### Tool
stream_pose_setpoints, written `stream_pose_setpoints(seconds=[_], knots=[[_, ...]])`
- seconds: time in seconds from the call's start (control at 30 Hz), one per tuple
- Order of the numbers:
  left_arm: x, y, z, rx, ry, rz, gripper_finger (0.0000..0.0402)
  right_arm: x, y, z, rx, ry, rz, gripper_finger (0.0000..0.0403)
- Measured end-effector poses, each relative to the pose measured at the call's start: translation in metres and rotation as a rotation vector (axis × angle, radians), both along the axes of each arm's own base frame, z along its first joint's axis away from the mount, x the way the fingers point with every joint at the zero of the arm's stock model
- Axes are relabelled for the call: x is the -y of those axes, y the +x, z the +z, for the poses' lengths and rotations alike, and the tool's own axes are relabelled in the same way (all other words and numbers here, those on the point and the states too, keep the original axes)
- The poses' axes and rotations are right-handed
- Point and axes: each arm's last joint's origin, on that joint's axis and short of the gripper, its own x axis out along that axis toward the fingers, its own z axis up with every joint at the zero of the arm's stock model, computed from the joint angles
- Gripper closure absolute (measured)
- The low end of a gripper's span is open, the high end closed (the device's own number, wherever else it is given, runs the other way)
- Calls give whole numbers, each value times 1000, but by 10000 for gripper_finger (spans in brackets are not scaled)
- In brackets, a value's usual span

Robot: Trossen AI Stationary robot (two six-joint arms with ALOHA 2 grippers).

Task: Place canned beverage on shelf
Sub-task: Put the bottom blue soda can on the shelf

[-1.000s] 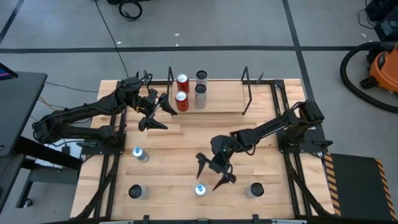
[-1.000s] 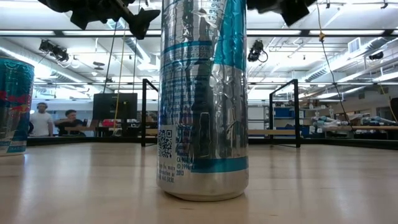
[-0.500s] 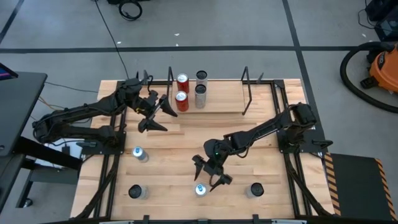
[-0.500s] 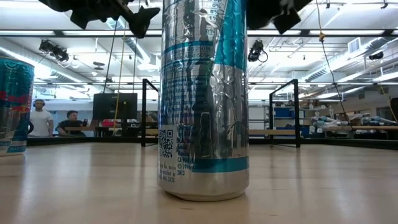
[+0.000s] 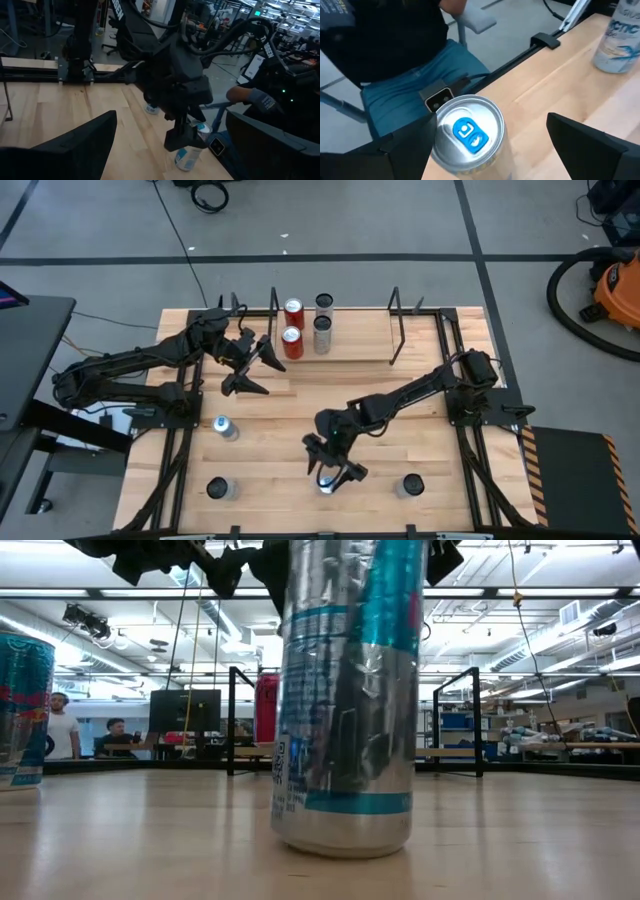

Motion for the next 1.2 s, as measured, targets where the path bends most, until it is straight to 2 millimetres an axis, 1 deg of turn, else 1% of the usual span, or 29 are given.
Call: stream_pose_setpoints(seconds=[0.2,0.3,0.43,0.53,0.63,0.7,0.93,1.1,1.2], knots=[[0,0,0,1,1,0,26,0,2,4,46,-6,-15,18],[0,0,0,1,0,0,26,1,4,5,72,-27,-53,18],[0,0,0,1,0,0,26,2,1,8,58,-49,-86,18],[0,0,0,1,1,0,26,4,-3,16,50,-56,-92,18],[0,0,0,2,1,0,26,5,-8,30,69,-49,-96,18],[0,0,0,1,1,0,26,5,-12,34,51,-46,-95,18],[0,0,0,1,1,0,26,-3,-15,20,-27,-72,-72,18],[0,0,0,1,1,0,26,-8,-16,21,-5,-90,-75,18],[0,0,0,1,1,0,26,-10,-16,20,8,-118,-106,18]])
